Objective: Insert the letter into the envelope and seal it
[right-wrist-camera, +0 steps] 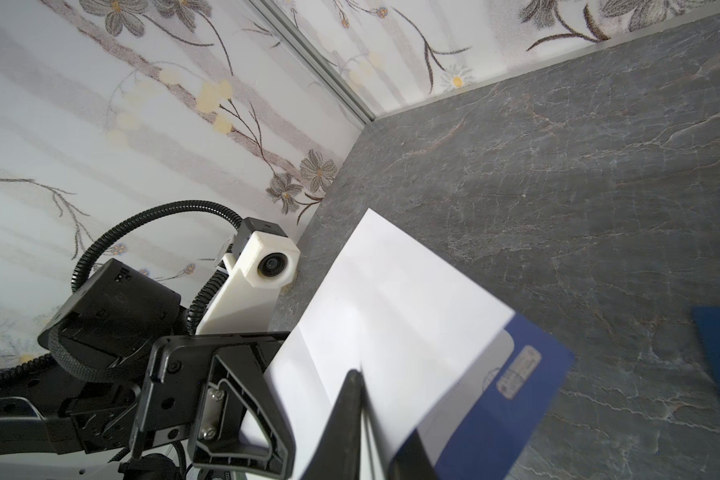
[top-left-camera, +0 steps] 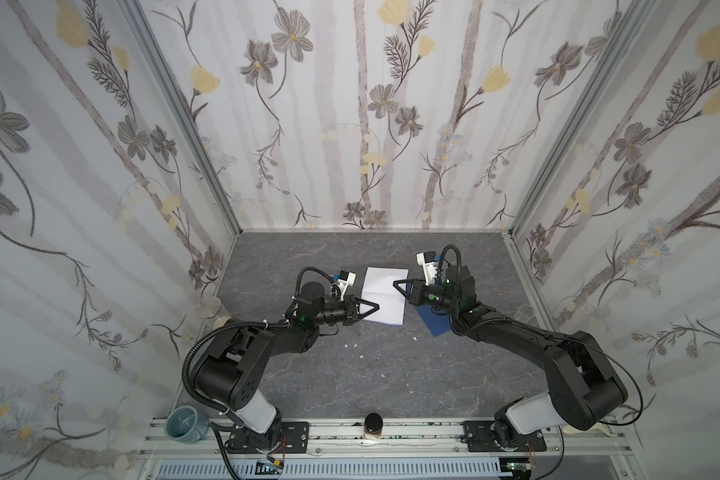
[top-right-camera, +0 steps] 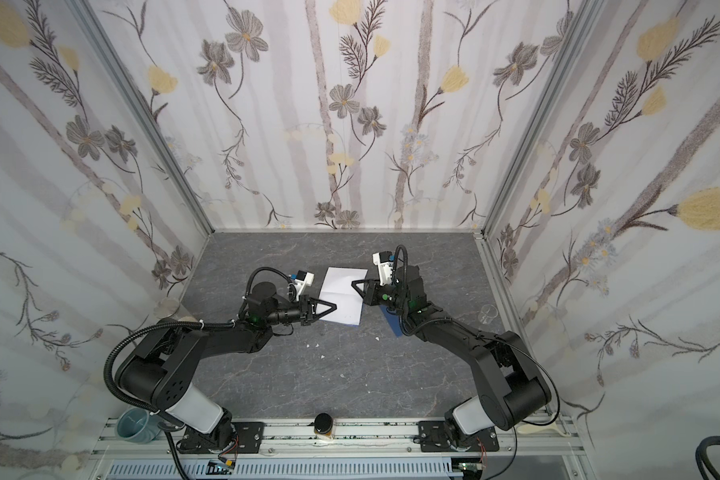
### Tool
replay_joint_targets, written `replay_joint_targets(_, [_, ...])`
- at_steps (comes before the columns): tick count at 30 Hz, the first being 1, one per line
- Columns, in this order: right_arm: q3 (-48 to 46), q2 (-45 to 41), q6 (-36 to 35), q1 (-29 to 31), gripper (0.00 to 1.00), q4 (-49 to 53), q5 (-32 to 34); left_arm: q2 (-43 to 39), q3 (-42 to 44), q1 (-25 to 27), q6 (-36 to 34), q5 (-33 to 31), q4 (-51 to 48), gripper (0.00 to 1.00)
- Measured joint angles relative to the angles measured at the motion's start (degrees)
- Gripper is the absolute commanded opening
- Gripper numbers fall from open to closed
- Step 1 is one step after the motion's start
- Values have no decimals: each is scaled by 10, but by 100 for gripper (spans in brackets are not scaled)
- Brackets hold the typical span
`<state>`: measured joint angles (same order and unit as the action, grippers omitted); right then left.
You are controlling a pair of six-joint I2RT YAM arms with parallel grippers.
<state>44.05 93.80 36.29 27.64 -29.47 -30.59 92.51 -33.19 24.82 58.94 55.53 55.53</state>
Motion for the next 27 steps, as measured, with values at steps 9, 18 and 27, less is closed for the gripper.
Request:
replay_joint_targets(9, [1,-21,-30,-1,38,41,25,0,4,0,-1,-2,3,0])
replay_joint_targets(18, [-3,-101,-74,-38,44,114,49,-21,25,2,-28,-21,-2,0])
replay_joint_targets(27, [-31,-124,-89,-102,48,123,5,-83,-26,47,-165,-93,-158,0])
